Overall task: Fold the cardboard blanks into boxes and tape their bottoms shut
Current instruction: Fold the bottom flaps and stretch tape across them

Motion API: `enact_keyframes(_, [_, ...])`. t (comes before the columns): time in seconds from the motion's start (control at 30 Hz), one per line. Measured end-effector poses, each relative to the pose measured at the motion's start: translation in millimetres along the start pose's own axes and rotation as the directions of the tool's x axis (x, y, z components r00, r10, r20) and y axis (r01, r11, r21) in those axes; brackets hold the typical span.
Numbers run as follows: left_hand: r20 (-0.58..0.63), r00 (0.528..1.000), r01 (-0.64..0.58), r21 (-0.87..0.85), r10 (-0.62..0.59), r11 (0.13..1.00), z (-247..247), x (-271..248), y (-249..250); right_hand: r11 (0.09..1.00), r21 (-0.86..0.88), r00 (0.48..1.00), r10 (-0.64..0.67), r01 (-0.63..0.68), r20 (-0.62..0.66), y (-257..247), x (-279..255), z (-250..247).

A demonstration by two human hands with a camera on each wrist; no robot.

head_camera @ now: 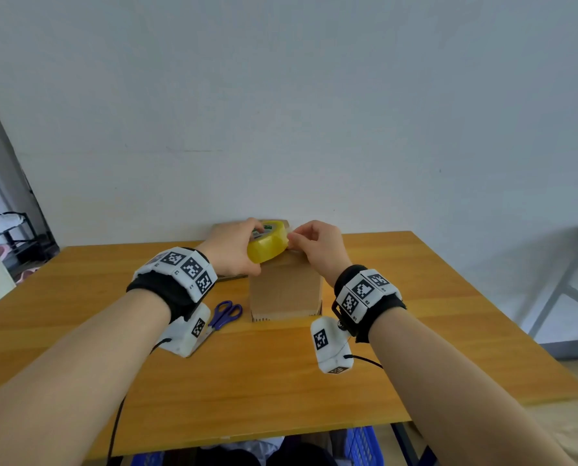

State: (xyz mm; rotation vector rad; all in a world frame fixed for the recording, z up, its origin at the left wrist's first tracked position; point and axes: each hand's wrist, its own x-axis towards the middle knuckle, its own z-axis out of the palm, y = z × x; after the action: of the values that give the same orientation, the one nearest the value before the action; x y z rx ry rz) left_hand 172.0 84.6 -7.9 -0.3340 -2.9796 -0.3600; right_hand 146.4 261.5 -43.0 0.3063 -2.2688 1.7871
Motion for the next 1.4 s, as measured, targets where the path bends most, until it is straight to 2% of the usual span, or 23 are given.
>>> enact_keyframes(0.1, [-0.047, 0.999, 0.024, -0.007, -0.024, 1.0, 1.3, -0.3, -6.3, 1.0, 0.019, 1.0, 0.017, -0.017, 0.0, -0.4, -0.1, 0.4])
enact_keyframes(0.17, [-0.131, 0.991, -0.009, -0.014, 0.007, 1.0, 1.9, 0.3, -8.5, 0.999, 0.029, 0.999, 0.033, -0.033, -0.007, 0.0, 1.7, 0.3])
enact_keyframes(0.27, [-0.269, 0.962, -0.058, -0.051, 0.042, 0.997, 1.5, -1.7, -7.7, 0.997, 0.055, 0.998, 0.06, -0.059, -0.014, 0.6, 4.1, -1.0])
enact_keyframes(0.43, [-0.383, 0.923, -0.077, -0.087, 0.038, 0.993, 4.3, -0.6, -4.7, 0.985, 0.136, 0.994, 0.111, -0.109, -0.013, -0.2, 4.6, -2.6])
enact_keyframes(0.5, [-0.441, 0.898, -0.071, -0.139, 0.003, 0.988, 5.3, 2.9, -4.3, 0.975, 0.18, 0.991, 0.134, -0.13, -0.015, 0.1, 5.3, -2.7])
enact_keyframes(0.6, [-0.485, 0.861, 0.0, -0.306, -0.156, 0.952, 7.9, 8.6, -3.2, 0.967, 0.206, 0.987, 0.16, -0.153, -0.022, 1.9, 7.0, -3.6])
enact_keyframes(0.67, [-0.479, 0.846, 0.025, -0.404, -0.235, 0.914, 10.7, 11.6, 0.1, 0.952, 0.254, 0.984, 0.18, -0.172, -0.006, 1.5, 7.4, -4.7])
enact_keyframes(0.77, [-0.48, 0.847, -0.017, -0.452, -0.228, 0.892, 13.7, 11.0, 7.3, 0.942, 0.278, 0.981, 0.192, -0.188, 0.015, 0.5, 7.9, -5.3])
enact_keyframes(0.9, [-0.454, 0.844, -0.042, -0.587, -0.287, 0.808, 12.4, 11.3, 13.6, 0.942, 0.27, 0.979, 0.201, -0.201, 0.027, 2.1, 9.7, -6.2])
enact_keyframes(1.0, [-0.364, 0.83, 0.051, -0.706, -0.423, 0.707, 11.8, 19.1, 9.3, 0.937, 0.283, 0.978, 0.205, -0.204, 0.027, 2.3, 9.1, -6.1])
enact_keyframes(1.07, [-0.335, 0.836, 0.082, -0.705, -0.434, 0.704, 13.6, 23.0, 6.3, 0.94, 0.278, 0.98, 0.2, -0.198, 0.022, 1.8, 8.8, -6.1])
enact_keyframes(1.17, [-0.328, 0.843, 0.067, -0.723, -0.426, 0.688, 15.7, 22.9, 6.6, 0.938, 0.284, 0.98, 0.198, -0.197, 0.028, 0.4, 9.1, -5.6])
enact_keyframes(1.4, [-0.2, 0.859, 0.045, -0.887, -0.471, 0.46, 11.5, 14.7, 18.3, 0.938, 0.268, 0.975, 0.22, -0.22, 0.03, -0.4, 11.3, -5.7])
